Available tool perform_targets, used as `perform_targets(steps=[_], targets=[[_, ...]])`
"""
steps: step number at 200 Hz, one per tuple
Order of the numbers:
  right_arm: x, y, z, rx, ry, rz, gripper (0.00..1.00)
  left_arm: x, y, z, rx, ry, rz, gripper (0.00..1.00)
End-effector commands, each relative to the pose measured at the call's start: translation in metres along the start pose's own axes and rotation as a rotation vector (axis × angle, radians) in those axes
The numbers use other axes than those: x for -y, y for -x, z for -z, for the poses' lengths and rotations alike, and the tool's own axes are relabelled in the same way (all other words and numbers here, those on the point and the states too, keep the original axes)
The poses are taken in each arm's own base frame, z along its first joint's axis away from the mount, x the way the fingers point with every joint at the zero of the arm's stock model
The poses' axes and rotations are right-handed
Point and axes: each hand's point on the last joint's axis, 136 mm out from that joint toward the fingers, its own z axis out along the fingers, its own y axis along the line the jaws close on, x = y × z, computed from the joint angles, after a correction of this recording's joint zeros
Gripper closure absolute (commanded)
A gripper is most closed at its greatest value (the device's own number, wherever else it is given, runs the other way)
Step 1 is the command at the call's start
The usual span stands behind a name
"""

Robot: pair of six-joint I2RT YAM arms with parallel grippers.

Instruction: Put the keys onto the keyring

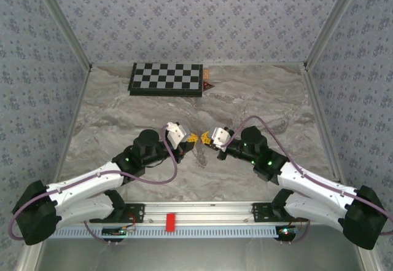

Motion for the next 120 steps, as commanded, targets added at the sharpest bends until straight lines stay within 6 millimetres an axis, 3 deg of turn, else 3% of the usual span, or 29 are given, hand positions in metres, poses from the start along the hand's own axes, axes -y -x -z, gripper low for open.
perform_targets(steps=[1, 120], targets=[[-0.005, 0.003, -0.001, 0.013, 0.022, 0.017, 1.00, 0.005, 0.035, 0.002, 0.089, -0.020, -0.028, 1.00], [-0.020, -0.010, -0.006, -0.044, 0.069, 0.048, 1.00, 0.001, 0.036, 0.003, 0.096, 0.004, -0.023, 1.00]])
